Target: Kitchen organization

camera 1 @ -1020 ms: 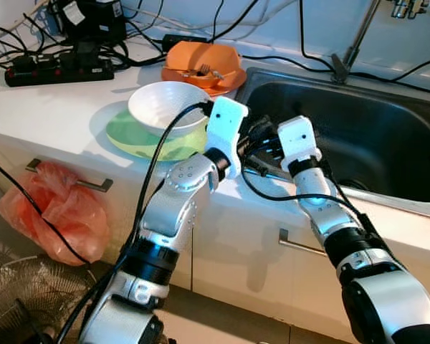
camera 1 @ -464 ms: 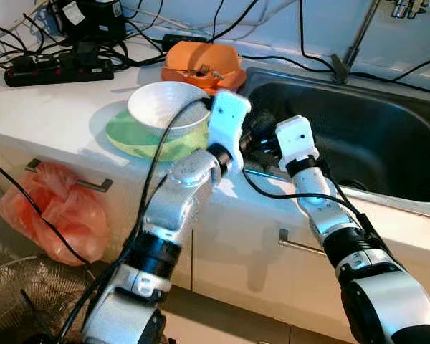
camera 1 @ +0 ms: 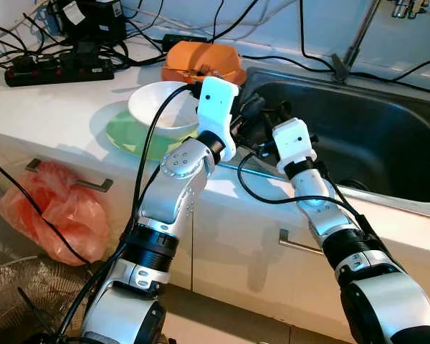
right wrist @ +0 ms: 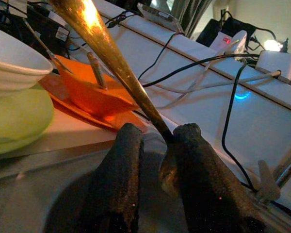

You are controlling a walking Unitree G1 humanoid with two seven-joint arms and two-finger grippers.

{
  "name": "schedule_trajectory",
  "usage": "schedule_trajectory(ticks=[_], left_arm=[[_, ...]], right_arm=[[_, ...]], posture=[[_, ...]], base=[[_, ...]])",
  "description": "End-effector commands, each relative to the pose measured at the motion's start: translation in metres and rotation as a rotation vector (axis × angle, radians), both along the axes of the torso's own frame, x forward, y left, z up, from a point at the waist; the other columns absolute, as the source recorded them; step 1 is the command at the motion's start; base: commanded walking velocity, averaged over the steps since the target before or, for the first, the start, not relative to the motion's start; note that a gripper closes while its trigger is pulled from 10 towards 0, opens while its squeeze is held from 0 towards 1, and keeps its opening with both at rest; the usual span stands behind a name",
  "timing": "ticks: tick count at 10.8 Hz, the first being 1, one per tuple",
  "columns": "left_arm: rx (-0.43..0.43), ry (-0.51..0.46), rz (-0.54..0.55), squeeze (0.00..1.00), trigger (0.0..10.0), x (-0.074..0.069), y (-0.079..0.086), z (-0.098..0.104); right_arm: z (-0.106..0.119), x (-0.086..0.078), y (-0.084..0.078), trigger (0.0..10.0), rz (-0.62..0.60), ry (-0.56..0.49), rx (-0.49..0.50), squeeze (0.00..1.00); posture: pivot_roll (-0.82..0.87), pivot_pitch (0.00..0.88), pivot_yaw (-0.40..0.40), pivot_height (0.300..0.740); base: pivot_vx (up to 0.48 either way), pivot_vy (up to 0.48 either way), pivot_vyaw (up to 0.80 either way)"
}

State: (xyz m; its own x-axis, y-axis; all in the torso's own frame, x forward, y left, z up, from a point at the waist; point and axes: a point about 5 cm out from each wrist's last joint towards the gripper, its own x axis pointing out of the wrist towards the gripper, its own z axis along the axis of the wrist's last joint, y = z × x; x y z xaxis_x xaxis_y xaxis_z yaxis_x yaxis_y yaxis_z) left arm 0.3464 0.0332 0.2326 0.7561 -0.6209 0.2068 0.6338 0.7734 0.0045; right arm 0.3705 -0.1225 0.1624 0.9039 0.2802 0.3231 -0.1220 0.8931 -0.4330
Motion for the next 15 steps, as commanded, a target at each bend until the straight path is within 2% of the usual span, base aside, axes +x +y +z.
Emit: schedule_trajectory(ticks=[1, 8, 9, 10, 12, 13, 15], left_arm=[[-0.001, -0.034, -0.027, 0.0, 10.0, -0.001, -0.006, 0.008], [0.022, 0.032, -0.126, 0.0, 10.0, -0.011, -0.018, -0.006], [0.023, 0.033, -0.126, 0.0, 10.0, -0.011, -0.018, -0.006], [0.026, 0.034, -0.122, 0.0, 10.0, -0.011, -0.018, -0.006], [0.025, 0.032, -0.111, 0.0, 10.0, -0.009, -0.015, -0.005], [0.025, 0.031, -0.108, 0.0, 10.0, -0.009, -0.014, -0.005], [0.025, 0.032, -0.11, 0.0, 10.0, -0.009, -0.014, -0.005]], right_arm=[[-0.005, -0.002, 0.0, 0.0, 0.006, 0.014, -0.004, 0.0], [-0.006, -0.003, 0.002, 0.0, 0.007, 0.014, -0.001, 0.0], [-0.006, -0.003, 0.002, 2.5, 0.007, 0.014, -0.001, 0.0], [-0.007, -0.003, 0.002, 10.0, -0.002, 0.021, -0.009, 0.0], [-0.007, -0.002, 0.001, 10.0, -0.01, 0.024, -0.006, 0.0], [-0.006, -0.001, 0.0, 10.0, -0.015, 0.024, 0.003, 1.0], [-0.006, -0.001, 0.0, 10.0, -0.015, 0.022, 0.003, 1.0]], posture=[[0.07, 0.047, -0.028, 0.74], [0.07, 0.05, -0.025, 0.74], [0.07, 0.05, -0.025, 0.74], [0.07, 0.05, -0.026, 0.74], [0.07, 0.048, -0.027, 0.74], [0.07, 0.048, -0.026, 0.74], [0.07, 0.046, -0.026, 0.74]], base=[[0.0, 0.0, 0.0], [0.0, 0.0, 0.0], [0.0, 0.0, 0.0], [0.0, 0.0, 0.0], [0.0, 0.0, 0.0], [0.0, 0.0, 0.0], [0.0, 0.0, 0.0]])
